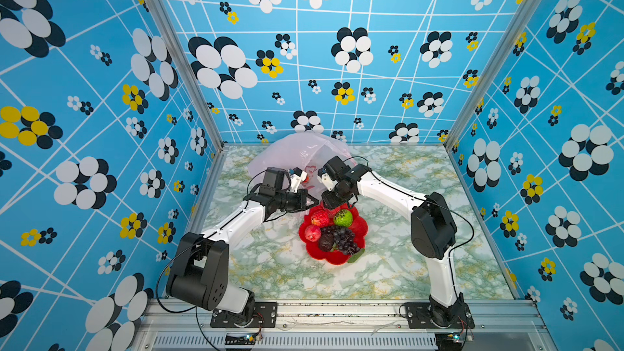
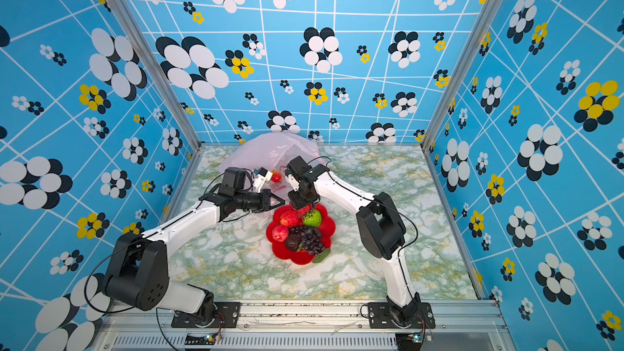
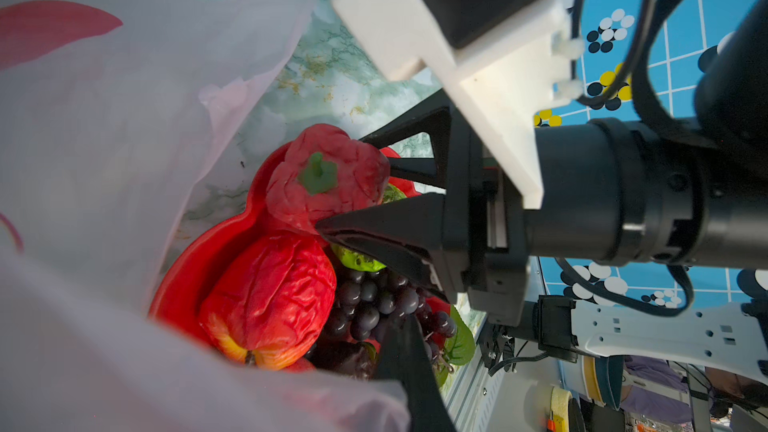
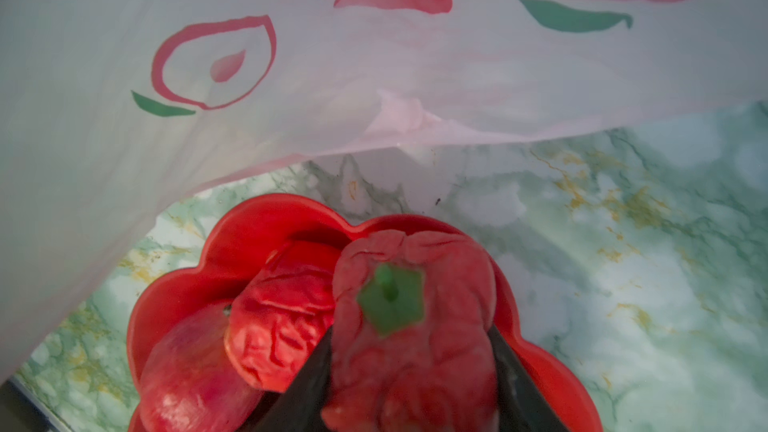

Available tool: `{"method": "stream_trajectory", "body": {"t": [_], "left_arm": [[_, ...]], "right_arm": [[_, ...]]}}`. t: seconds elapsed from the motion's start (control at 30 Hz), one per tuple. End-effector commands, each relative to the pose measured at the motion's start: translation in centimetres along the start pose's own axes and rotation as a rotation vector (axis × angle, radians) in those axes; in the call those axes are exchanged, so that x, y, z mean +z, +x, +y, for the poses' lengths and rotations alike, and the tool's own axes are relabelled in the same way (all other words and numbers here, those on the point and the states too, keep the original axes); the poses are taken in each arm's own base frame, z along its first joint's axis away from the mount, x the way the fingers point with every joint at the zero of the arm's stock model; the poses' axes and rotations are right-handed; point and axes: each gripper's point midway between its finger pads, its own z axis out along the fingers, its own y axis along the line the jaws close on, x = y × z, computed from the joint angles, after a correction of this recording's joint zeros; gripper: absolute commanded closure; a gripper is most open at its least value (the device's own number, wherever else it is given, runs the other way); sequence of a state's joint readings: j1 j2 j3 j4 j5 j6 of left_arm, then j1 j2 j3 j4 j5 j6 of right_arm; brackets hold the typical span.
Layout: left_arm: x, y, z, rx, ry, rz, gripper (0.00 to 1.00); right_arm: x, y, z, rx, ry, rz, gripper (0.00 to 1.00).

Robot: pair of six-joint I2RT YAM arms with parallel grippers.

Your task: Place the fruits into the plastic bag

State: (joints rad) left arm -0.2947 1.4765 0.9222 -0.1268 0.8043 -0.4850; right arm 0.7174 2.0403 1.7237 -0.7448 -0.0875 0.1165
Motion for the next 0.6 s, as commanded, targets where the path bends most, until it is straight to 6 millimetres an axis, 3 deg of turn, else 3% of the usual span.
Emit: {"method": "stream_trajectory", "body": {"t": [0.0, 0.33, 0.57], "left_arm": [[-0.4, -0.8, -1.1, 0.043, 0.029, -0.021, 1.00], [-0.4, -0.8, -1.3, 0.045, 0.034, -0.024, 1.00], [-0.5, -0.9, -1.5, 0.049, 0.037, -0.026, 1.00]], "right_arm": [[-3.8, -1.5, -0.2, 0.053, -0.009, -0.112, 0.58], [-10.5, -2.6, -0.1, 0.261, -0.196, -0.321, 0.58], [-13.9, -4.7, -2.4, 0.475, -0.269, -0.483, 0.58]]}}
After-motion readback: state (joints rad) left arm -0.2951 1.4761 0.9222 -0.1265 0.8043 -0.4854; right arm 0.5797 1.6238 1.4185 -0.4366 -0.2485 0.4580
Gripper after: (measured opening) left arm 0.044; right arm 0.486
